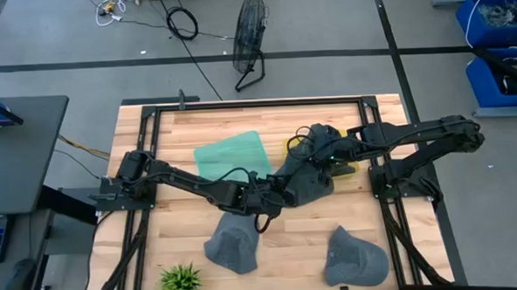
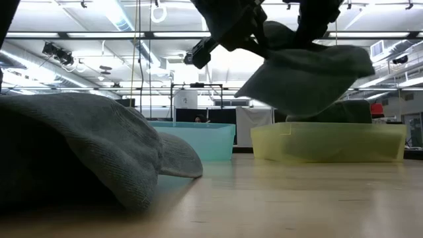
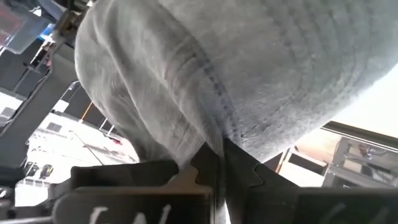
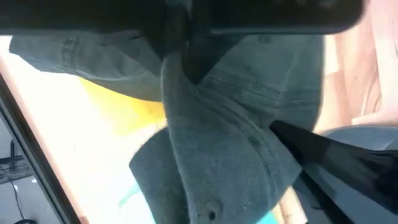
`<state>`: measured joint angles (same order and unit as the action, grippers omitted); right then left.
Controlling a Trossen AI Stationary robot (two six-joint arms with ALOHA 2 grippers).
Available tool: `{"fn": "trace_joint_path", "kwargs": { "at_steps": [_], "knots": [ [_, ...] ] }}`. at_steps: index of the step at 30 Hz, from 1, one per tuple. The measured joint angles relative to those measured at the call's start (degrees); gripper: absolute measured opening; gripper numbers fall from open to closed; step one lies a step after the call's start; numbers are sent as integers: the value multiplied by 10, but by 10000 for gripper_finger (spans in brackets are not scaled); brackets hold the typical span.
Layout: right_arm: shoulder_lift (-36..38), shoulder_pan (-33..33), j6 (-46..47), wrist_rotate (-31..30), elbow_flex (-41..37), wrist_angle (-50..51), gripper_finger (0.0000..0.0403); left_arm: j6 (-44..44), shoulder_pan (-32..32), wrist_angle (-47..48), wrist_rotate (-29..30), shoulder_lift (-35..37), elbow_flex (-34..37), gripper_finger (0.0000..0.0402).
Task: Pick & Place hat
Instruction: Put the black cap into the yellow bin
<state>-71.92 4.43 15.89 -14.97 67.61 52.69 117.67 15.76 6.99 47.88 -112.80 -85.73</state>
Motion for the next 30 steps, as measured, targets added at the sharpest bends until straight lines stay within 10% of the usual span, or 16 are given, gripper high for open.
{"fn": "trace_joint_path", "kwargs": {
  "at_steps": [13, 30],
  "knots": [
    [0, -2, 49, -32, 0, 2, 20, -279, -53, -18, -44, 9, 0, 39],
    [4, -44, 41, -184, 0, 43, 20, -395, -125, -28, -119, 9, 0, 162]
  ]
}}
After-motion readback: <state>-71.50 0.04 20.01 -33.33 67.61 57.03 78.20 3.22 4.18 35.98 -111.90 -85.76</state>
